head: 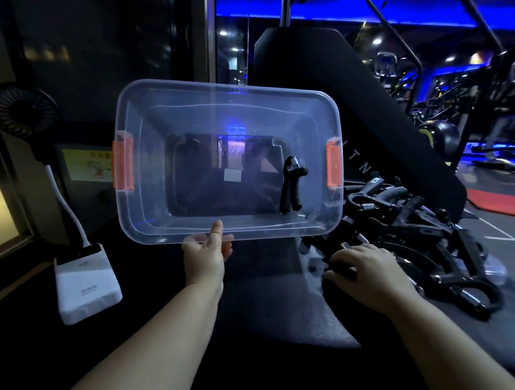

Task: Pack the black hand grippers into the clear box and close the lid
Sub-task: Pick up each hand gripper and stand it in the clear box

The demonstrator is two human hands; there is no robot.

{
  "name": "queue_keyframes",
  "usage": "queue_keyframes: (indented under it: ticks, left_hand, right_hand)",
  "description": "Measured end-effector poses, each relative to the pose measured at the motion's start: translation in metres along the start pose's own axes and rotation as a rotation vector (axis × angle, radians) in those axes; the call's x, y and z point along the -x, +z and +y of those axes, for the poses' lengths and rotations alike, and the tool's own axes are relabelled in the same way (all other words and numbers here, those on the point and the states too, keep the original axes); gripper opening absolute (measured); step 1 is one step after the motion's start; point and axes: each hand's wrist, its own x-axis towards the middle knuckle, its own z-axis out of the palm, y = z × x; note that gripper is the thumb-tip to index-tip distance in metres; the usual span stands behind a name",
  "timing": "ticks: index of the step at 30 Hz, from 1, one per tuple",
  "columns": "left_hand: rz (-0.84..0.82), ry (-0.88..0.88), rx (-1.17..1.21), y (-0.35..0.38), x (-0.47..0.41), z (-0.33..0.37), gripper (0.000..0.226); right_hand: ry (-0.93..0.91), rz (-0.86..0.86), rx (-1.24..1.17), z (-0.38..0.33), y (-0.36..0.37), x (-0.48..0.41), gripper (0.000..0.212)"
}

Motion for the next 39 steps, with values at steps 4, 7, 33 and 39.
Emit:
queue_keyframes:
  ticks: [4,7,33,39]
  left_hand:
    - [0.000,0.002,-0.011,0.000,-0.001,-0.001,0.035]
    - [-0.001,0.005,-0.019,0.000,-0.001,-0.002,0.043]
    - [-0.007,-0.001,-0.007,0.000,0.000,-0.001,0.031]
    - [-0.009,-0.003,-0.003,0.000,0.000,-0.001,0.030]
  right_hand:
    - [0.010,-0.026,0.077,-0.010,0.004,0.006,0.039]
    - [0.020,-0.030,0.049,-0.012,0.003,0.006,0.040]
    - [0.598,-0.261,-0.027,-0.036,-0.018,0.015,0.063]
    - [0.507,-0.270,-0.021,-0.051,-0.017,0.018,0.065]
